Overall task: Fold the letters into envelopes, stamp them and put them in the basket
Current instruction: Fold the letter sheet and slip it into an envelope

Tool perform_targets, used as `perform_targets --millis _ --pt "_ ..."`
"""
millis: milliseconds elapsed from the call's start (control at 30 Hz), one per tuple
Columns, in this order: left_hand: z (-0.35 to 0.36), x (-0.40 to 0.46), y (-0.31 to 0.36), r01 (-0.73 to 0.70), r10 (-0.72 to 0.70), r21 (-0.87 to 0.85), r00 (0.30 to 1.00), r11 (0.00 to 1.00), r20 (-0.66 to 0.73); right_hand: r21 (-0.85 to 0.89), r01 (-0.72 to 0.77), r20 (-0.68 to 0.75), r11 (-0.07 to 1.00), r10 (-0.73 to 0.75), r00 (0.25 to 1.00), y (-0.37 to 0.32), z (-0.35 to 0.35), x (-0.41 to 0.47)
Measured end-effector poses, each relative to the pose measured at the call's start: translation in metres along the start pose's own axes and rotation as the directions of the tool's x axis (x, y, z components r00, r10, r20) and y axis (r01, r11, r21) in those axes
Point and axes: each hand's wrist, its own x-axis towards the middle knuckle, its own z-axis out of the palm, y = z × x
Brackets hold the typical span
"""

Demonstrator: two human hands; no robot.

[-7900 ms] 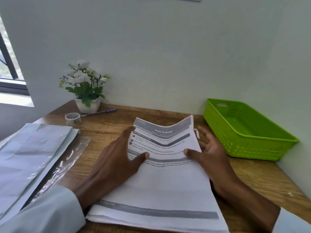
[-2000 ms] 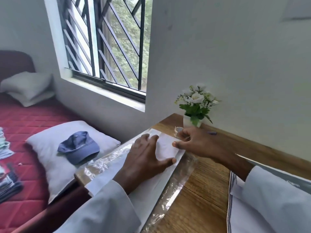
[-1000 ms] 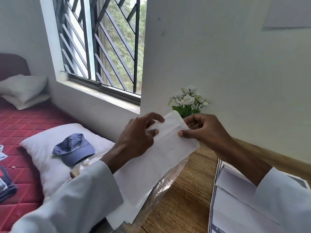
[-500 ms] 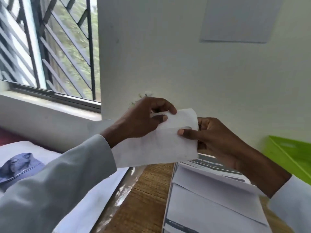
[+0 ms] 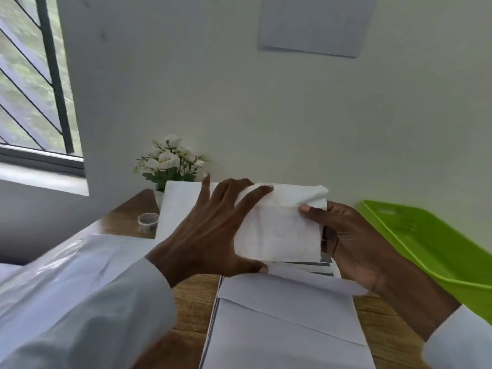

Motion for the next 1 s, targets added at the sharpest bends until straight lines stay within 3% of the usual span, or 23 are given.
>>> perform_targets --millis 200,400,533,667,733,800,867,933,1000 --pt "0.004 -0.004 -0.009 0.02 -0.02 0.021 1.0 1.0 0.0 -0.115 0.04 0.008 0.993 -0.039 0.999 -0.002 -0.014 0.002" --pt "0.004 -0.012 -0.013 0.072 -0.063 -0.053 0.986 0.996 0.151 -0.086 0.023 0.113 0.996 -0.013 0.993 -0.005 -0.013 0.006" --pt "0.007 -0.016 -0.015 0.076 -0.063 -0.099 0.989 0.992 0.136 -0.063 -0.014 0.155 0.998 0.024 0.988 0.0 -0.013 0.007" --pt "0.008 -0.015 -0.02 0.073 -0.061 -0.117 0.993 0.99 0.102 0.052 0.011 0.003 0.999 -0.011 1.0 0.011 -0.016 0.006" --pt "0.008 -0.016 -0.023 0.083 -0.073 -0.13 0.994 0.988 0.082 -0.147 0.022 -0.102 0.989 -0.037 0.994 0.023 -0.021 0.004" --pt "0.009 -0.018 -0.025 0.091 -0.082 -0.141 0.994 0.986 0.071 -0.519 0.085 -0.072 0.851 -0.143 0.987 0.038 -0.026 0.0" --pt "0.009 -0.018 -0.026 0.097 -0.088 -0.153 0.994 0.983 0.065 -0.762 0.163 0.087 0.627 -0.151 0.985 0.046 -0.027 -0.01" --pt "0.009 -0.018 -0.027 0.106 -0.097 -0.167 0.993 0.98 0.06 -0.877 0.21 0.189 0.431 -0.093 0.978 0.049 -0.027 -0.018" --pt "0.009 -0.019 -0.027 0.112 -0.102 -0.182 0.993 0.977 0.064 -0.92 0.21 0.217 0.33 -0.018 0.976 0.053 -0.028 -0.023"
